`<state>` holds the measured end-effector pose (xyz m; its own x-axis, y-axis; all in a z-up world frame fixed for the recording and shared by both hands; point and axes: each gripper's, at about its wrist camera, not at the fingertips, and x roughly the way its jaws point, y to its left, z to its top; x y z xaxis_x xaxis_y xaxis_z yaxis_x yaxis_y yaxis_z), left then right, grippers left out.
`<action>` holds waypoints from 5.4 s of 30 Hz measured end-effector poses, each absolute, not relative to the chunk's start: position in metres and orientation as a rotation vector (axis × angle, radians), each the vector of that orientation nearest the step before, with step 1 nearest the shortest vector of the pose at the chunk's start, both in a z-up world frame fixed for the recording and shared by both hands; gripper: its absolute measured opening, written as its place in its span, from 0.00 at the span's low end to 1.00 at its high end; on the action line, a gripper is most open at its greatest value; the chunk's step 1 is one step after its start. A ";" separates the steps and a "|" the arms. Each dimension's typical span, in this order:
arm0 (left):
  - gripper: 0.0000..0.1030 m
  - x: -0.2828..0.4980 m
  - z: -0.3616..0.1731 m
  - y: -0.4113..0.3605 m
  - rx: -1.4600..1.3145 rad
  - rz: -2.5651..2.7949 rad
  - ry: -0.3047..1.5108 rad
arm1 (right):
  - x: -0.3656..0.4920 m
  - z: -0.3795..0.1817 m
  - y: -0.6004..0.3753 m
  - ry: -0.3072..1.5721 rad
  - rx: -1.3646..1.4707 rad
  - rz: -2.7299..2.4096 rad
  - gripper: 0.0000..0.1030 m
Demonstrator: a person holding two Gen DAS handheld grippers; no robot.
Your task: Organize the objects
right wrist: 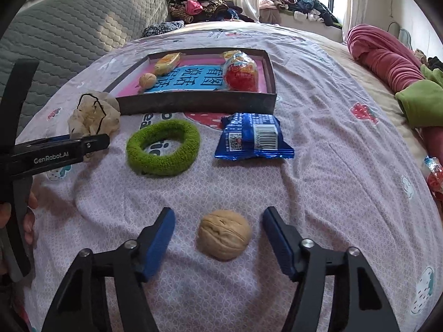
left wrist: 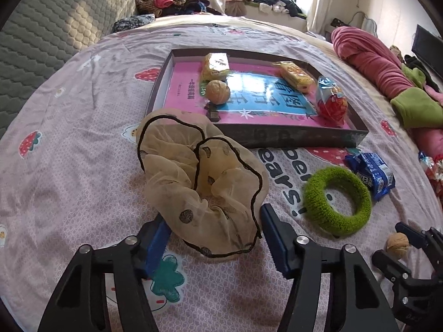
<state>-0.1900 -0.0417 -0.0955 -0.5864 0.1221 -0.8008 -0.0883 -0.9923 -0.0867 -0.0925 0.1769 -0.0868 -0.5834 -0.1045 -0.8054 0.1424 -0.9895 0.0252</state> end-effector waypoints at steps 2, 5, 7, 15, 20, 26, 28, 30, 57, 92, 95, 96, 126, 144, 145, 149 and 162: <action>0.58 -0.192 -0.098 -0.043 -1.380 2.690 -0.076 | -0.094 -0.088 0.173 0.076 1.358 -2.676 0.54; 0.35 -0.193 -0.100 -0.044 -1.381 2.690 -0.087 | -0.094 -0.088 0.171 0.082 1.359 -2.682 0.45; 0.20 -0.194 -0.100 -0.045 -1.381 2.690 -0.100 | -0.095 -0.088 0.171 0.074 1.360 -2.685 0.35; 0.14 -0.191 -0.099 -0.041 -1.375 2.685 -0.082 | -0.087 -0.085 0.175 0.029 1.342 -2.668 0.33; 0.14 -0.181 -0.095 -0.040 -1.362 2.676 -0.101 | -0.081 -0.082 0.175 0.012 1.339 -2.657 0.33; 0.14 -0.165 -0.090 -0.037 -1.370 2.694 -0.077 | -0.075 -0.074 0.172 0.019 1.318 -2.658 0.33; 0.14 -0.159 -0.086 -0.037 -1.358 2.694 -0.083 | -0.074 -0.071 0.171 0.015 1.313 -2.659 0.33; 0.14 -0.152 -0.081 -0.035 -1.349 2.697 -0.074 | -0.072 -0.067 0.171 0.012 1.303 -2.661 0.33; 0.14 -0.120 -0.002 -0.013 -1.187 2.750 -0.019 | -0.063 0.011 0.174 0.012 1.117 -2.724 0.33; 0.14 -0.171 0.050 -0.027 -1.102 2.816 0.017 | -0.119 0.074 0.144 0.131 0.958 -2.726 0.33; 0.14 -0.176 0.051 -0.028 -1.100 2.816 0.019 | -0.124 0.078 0.142 0.131 0.945 -2.730 0.33; 0.14 -0.178 0.051 -0.028 -1.102 2.814 0.021 | -0.126 0.078 0.141 0.129 0.941 -2.731 0.33; 0.14 -0.232 0.026 -0.016 -1.140 2.782 0.047 | -0.174 0.073 0.138 0.136 0.940 -2.725 0.33; 0.14 -0.270 -0.011 -0.024 -1.217 2.763 0.048 | -0.219 0.050 0.131 0.132 0.991 -2.715 0.33; 0.14 -0.272 -0.013 -0.023 -1.219 2.764 0.050 | -0.221 0.049 0.131 0.130 0.992 -2.712 0.33; 0.14 -0.276 -0.020 -0.026 -1.231 2.764 0.044 | -0.224 0.043 0.131 0.126 0.996 -2.707 0.33; 0.14 -0.281 -0.033 -0.024 -1.258 2.748 0.068 | -0.239 0.031 0.128 0.143 1.024 -2.703 0.33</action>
<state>-0.2813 -0.0239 -0.0333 -0.6479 0.0882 -0.7566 -0.1258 -0.9920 -0.0080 -0.2386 0.1276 0.0313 -0.7229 -0.1947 -0.6630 0.2634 -0.9647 -0.0039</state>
